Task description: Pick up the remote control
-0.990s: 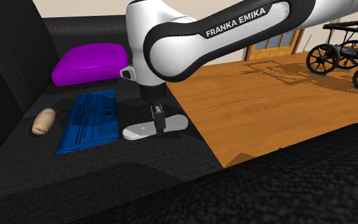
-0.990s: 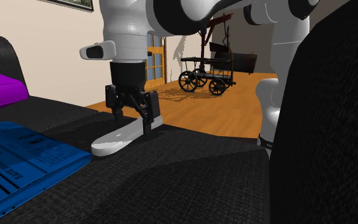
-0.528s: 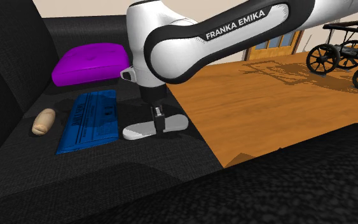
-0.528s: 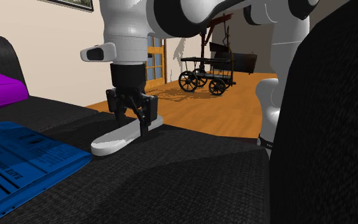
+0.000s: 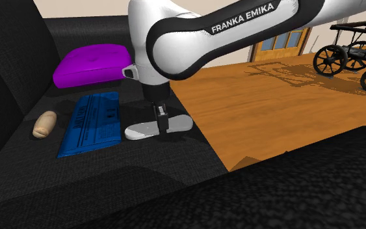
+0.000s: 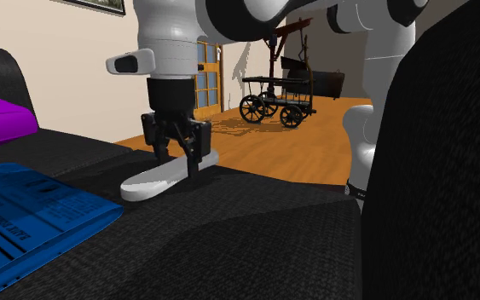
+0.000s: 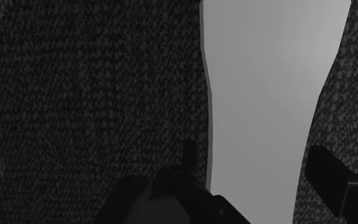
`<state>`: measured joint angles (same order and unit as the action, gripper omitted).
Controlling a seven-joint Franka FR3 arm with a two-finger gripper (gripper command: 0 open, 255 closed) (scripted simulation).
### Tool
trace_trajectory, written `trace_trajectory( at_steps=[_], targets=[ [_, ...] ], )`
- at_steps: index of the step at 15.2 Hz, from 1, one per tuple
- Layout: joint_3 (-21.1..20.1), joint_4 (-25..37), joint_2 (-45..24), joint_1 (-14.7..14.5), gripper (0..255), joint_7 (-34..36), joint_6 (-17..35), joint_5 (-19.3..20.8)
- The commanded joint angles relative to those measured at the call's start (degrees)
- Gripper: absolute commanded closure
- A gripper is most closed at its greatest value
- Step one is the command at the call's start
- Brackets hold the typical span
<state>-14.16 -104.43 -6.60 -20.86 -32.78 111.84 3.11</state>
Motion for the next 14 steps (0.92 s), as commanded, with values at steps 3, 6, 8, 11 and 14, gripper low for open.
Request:
trace_trajectory(
  at_steps=[3, 6, 8, 11, 14],
  targets=[
    [-0.03, 2.31, 0.49, 0.0, 255, -0.16, -2.78, -0.18],
    [-0.05, 4.32, 0.74, -0.01, 255, -0.26, -5.02, -0.28],
    [-0.06, 5.73, 0.84, -0.02, 255, -0.32, -6.53, -0.32],
    [-0.09, 7.97, 0.89, -0.04, 255, -0.38, -8.83, -0.36],
    [-0.09, 8.87, 0.88, -0.05, 255, -0.4, -9.72, -0.37]
  ],
)
